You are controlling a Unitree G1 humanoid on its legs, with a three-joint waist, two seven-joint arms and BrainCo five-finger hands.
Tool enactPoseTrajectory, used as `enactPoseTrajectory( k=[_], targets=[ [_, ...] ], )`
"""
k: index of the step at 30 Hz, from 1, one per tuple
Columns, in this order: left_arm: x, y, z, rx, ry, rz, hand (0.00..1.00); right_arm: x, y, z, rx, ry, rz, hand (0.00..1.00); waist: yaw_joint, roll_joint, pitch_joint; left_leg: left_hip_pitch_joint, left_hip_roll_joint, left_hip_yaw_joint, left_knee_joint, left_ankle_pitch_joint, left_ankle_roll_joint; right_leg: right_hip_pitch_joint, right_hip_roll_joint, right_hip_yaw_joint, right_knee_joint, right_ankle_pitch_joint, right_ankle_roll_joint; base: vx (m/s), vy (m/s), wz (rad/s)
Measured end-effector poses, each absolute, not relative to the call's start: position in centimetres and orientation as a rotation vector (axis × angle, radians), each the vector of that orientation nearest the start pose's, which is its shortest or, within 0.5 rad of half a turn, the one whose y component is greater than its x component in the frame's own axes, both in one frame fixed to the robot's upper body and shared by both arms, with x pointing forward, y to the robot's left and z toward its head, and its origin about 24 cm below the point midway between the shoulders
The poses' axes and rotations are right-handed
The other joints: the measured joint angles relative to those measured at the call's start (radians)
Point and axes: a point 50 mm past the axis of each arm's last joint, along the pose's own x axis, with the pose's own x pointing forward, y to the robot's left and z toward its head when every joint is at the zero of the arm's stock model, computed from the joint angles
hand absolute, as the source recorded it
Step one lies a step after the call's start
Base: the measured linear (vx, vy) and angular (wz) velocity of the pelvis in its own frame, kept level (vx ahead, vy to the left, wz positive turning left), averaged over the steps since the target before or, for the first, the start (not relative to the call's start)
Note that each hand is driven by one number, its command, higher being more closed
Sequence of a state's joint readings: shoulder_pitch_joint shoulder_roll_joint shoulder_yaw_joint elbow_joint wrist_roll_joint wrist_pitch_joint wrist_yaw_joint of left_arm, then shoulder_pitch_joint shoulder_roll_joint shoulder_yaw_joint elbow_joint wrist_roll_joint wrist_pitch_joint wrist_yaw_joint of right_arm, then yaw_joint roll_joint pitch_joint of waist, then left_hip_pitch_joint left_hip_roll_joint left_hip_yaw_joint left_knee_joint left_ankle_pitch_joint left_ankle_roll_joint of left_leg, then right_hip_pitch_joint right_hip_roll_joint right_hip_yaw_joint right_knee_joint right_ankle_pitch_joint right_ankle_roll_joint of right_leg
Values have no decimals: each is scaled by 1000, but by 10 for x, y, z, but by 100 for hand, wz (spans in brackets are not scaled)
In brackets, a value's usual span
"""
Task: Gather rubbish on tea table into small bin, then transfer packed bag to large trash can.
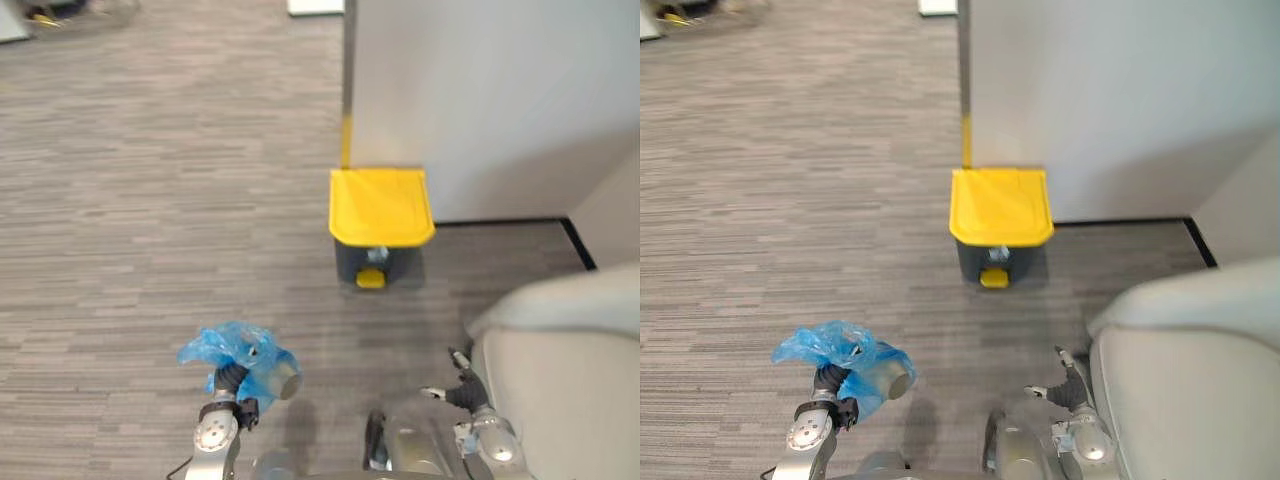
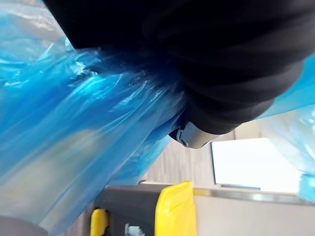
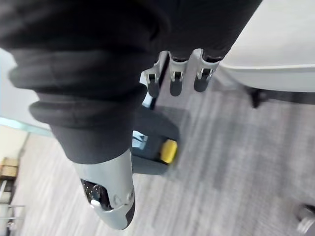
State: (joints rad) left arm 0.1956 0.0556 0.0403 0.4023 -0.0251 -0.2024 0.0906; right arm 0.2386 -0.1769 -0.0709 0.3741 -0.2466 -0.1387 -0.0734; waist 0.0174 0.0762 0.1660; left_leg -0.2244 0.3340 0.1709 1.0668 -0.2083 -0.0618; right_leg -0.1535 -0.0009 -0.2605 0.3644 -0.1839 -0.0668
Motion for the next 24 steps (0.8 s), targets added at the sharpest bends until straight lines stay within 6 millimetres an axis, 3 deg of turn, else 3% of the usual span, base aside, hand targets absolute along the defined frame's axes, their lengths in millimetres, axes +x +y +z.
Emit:
enactPoseTrajectory(
  k=[2,4,5,6,7,8,9,10,11,13,14,15,17,19,20,21,22,24],
  targets=[
    [175,189,-69,45,394,194,100,167,-223,-66,-414,454,-125,0,19,-22,3,-80,-9,62,-56,-35,22,75,-3,16,-65,-5,5,499,-47,-26],
    [169,191,-72,50,413,196,100,169,-223,-64,-412,445,-137,0,53,-52,16,-132,-63,104,-303,-38,25,167,-21,61,-132,-18,26,572,51,-54],
    [168,190,-73,50,415,195,100,169,-224,-64,-412,445,-142,0,54,-49,14,-137,-77,110,-378,-35,22,187,-27,68,-143,-25,38,580,148,-35],
    [167,190,-73,51,419,194,100,167,-229,-65,-411,455,-164,0,53,-49,9,-130,-113,112,-576,10,9,222,-35,75,-153,-46,71,401,160,-24],
    [167,189,-73,58,418,190,100,165,-234,-66,-413,465,-182,0,52,-33,2,-127,-128,106,-674,98,23,240,-32,83,-155,-67,92,492,252,-44],
    [165,193,-74,74,429,196,100,163,-233,-73,-396,501,-190,0,54,-46,-8,-111,-143,104,-659,176,70,255,-49,118,-146,-94,120,386,202,-34],
    [164,197,-74,84,430,200,100,162,-231,-75,-391,513,-185,0,51,-62,-16,-109,-155,111,-650,165,81,253,-68,126,-141,-94,121,563,266,-38],
    [167,198,-72,91,417,197,100,161,-229,-77,-382,521,-187,0,49,-85,-20,-97,-177,131,-630,111,94,252,-99,144,-110,-93,124,455,189,-15],
    [168,198,-71,92,416,197,100,160,-228,-78,-381,525,-186,0,52,-91,-20,-86,-183,141,-623,91,99,250,-111,151,-89,-91,126,516,250,-24],
    [167,199,-72,99,423,195,100,159,-225,-80,-364,536,-188,0,48,-92,-20,-13,-204,150,-634,26,106,162,-150,156,184,-45,182,360,196,-12],
    [168,200,-71,106,421,193,100,158,-223,-82,-358,543,-185,0,43,-92,-20,16,-207,151,-646,14,109,124,-162,161,281,-50,192,327,130,2],
    [169,202,-71,117,420,190,100,157,-220,-85,-350,554,-180,0,39,-94,-21,62,-210,150,-663,-2,107,77,-159,181,362,-82,176,311,70,10],
    [169,205,-70,126,419,195,100,158,-217,-85,-341,553,-176,0,25,-92,-22,102,-213,150,-687,-13,103,13,-152,175,370,-102,159,294,19,12],
    [169,214,-69,144,416,216,100,160,-217,-88,-336,564,-175,0,7,-101,-28,133,-213,131,-702,-14,101,-52,-119,176,228,-96,148,260,-64,34],
    [169,215,-69,145,417,222,100,159,-217,-90,-335,574,-176,0,3,-101,-29,137,-216,130,-699,-14,101,-58,-115,176,177,-84,144,267,-102,46],
    [169,218,-68,154,414,234,100,157,-215,-92,-330,585,-175,0,2,-125,-40,153,-235,129,-702,-16,98,-60,-113,179,46,23,124,284,-122,41],
    [166,218,-72,145,437,247,100,151,-219,-95,-332,610,-184,0,-2,-120,-51,170,-233,107,-703,-33,69,-45,-114,174,18,58,132,293,-112,33],
    [162,213,-76,128,453,251,100,147,-224,-96,-335,624,-202,0,5,-91,-70,178,-213,104,-721,-32,59,-19,-92,163,-36,64,126,261,-90,3]
  ],
)
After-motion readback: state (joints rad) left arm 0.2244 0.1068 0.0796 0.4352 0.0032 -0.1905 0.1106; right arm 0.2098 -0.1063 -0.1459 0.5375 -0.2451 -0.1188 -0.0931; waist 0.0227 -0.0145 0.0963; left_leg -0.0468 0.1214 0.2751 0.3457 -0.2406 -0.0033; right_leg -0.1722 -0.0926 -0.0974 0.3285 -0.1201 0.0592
